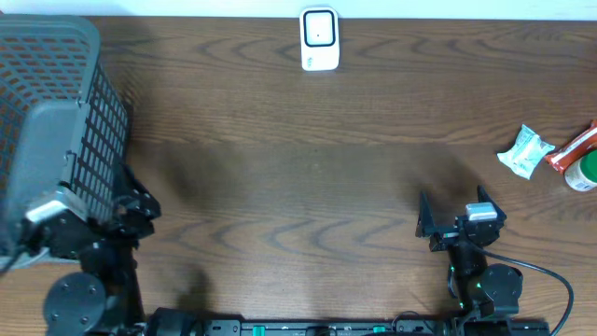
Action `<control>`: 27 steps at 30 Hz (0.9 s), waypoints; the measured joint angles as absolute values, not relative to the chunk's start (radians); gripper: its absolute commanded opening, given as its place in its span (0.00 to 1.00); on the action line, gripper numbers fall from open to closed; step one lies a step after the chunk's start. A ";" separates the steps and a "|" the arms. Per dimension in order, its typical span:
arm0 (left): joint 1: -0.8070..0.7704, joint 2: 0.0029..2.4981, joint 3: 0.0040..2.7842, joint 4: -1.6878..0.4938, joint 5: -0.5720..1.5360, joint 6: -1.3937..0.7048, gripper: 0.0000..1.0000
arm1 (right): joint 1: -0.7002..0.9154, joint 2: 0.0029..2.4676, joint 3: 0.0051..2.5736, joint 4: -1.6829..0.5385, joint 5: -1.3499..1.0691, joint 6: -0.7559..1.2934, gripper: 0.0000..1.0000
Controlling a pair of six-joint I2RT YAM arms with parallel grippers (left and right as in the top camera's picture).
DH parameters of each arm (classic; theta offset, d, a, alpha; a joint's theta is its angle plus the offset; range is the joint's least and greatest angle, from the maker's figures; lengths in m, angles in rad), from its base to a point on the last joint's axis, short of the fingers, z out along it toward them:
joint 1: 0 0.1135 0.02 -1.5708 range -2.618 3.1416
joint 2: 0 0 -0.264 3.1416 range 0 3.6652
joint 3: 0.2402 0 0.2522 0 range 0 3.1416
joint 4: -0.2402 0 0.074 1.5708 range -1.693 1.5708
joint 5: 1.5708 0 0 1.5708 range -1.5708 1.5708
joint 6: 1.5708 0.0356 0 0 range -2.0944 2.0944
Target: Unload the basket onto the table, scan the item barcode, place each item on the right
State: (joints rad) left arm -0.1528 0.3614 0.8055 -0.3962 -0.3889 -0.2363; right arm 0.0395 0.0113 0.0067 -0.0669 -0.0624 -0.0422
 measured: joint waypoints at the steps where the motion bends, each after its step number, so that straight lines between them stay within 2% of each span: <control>1: -0.141 0.329 0.763 -0.392 -0.368 -0.236 0.85 | 0.039 0.011 0.007 -0.067 -0.062 -0.042 0.99; 14: -0.073 0.056 0.397 -0.310 -0.222 -0.236 0.85 | 0.039 0.011 0.007 -0.067 -0.062 -0.042 0.99; 27: -0.073 0.011 0.210 -0.242 -0.209 -0.240 0.85 | 0.039 0.011 0.007 -0.067 -0.062 -0.042 0.99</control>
State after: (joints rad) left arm -0.0727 0.0109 0.2100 -0.2420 -0.2089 -0.2398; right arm 0.0395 0.0109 0.0067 -0.0669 -0.0624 -0.0422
